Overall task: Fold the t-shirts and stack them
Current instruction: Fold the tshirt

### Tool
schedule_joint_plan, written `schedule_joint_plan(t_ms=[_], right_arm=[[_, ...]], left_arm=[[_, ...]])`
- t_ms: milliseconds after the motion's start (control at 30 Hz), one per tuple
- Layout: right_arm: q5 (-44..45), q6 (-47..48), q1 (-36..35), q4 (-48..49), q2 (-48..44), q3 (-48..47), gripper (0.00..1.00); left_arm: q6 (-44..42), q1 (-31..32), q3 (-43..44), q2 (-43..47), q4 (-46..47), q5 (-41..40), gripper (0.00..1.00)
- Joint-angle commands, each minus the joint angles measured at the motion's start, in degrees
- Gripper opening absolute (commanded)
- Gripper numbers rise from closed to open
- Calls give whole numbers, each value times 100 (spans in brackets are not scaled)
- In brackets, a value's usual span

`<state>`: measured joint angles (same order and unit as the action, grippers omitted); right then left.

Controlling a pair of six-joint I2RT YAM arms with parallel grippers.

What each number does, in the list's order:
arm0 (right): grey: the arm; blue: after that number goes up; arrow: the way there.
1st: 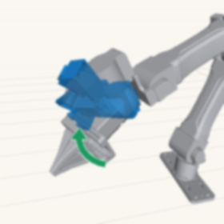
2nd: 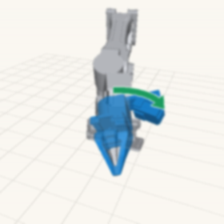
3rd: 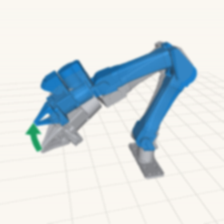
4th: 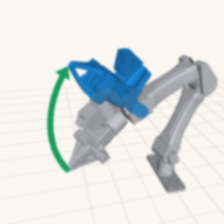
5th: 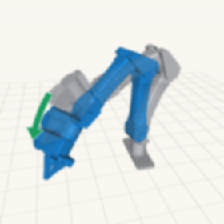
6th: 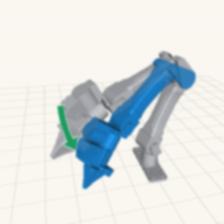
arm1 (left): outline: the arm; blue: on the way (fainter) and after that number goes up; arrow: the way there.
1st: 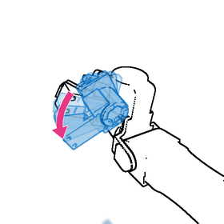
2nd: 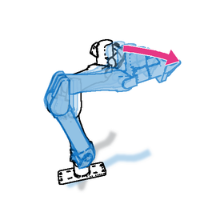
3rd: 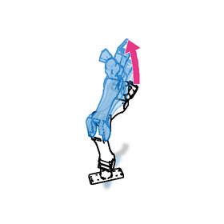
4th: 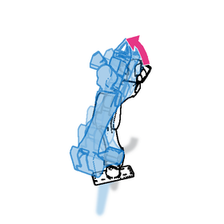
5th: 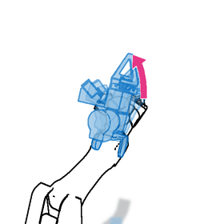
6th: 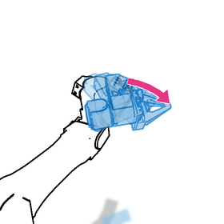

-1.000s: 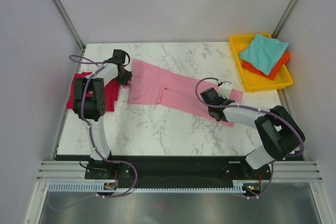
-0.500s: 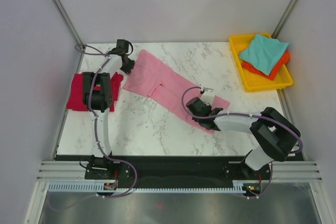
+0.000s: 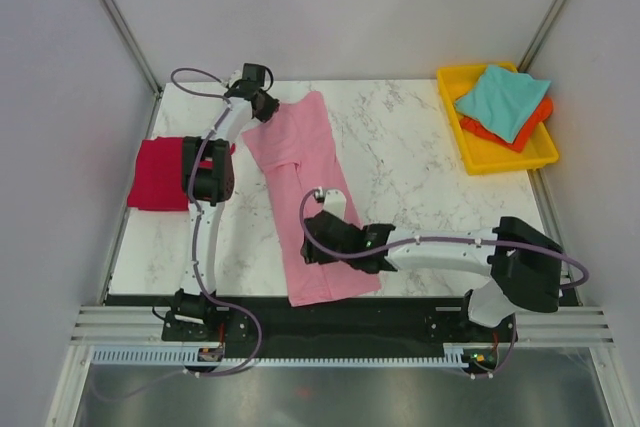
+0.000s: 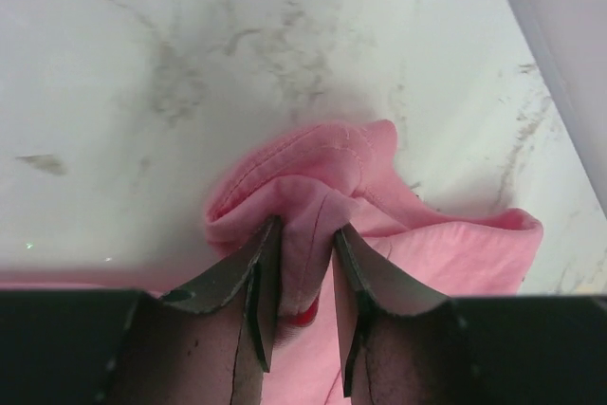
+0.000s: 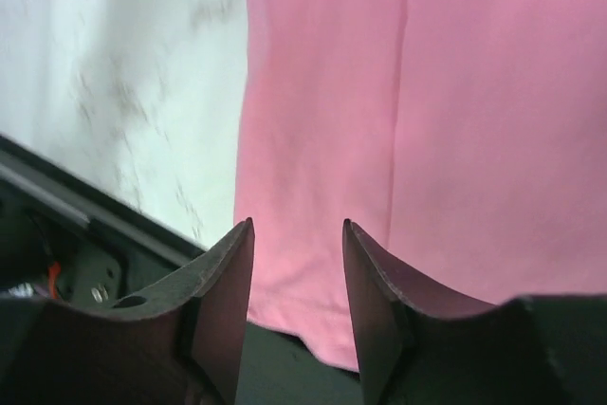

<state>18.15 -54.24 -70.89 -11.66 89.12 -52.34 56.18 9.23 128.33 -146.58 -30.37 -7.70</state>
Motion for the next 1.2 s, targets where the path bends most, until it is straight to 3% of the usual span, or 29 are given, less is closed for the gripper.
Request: schedule_joint_plan(t_ms=[0, 133, 367, 500, 600, 667, 733, 1067, 1167], right_arm=[[15, 843, 864, -39, -237, -505, 52], [-565, 1572, 2181, 567, -106, -628, 59], [-970, 1829, 3291, 1016, 1402, -1471, 63], [-1515, 1882, 3976, 1314, 2371, -2322, 63], [-1937, 1943, 4389, 1368, 3004, -2867, 62], [-2139, 1969, 4575, 1421, 3311, -3036, 62], [-2368, 2022, 4812, 1605, 3480, -3186, 61], [-3256, 2215, 5226, 1457, 5297, -4978, 59], [-3195, 2198, 5244, 1185, 5693, -5567, 53]], left_arm=[[-204, 122, 560, -361, 478, 409, 36], [-266, 306, 605, -546, 1006, 507, 36], [-222, 465, 991, -1004, 1727, 822, 37], [-336, 404, 598, -575, 1780, 797, 47], [-520, 316, 37, 58, 1911, 569, 61], [-687, 281, -220, 348, 1947, 429, 74], [-845, 237, -291, 621, 1947, 445, 78], [-1663, 114, -1423, 2019, 1982, 981, 80], [-1716, 35, -1644, 2257, 2009, 1042, 79]])
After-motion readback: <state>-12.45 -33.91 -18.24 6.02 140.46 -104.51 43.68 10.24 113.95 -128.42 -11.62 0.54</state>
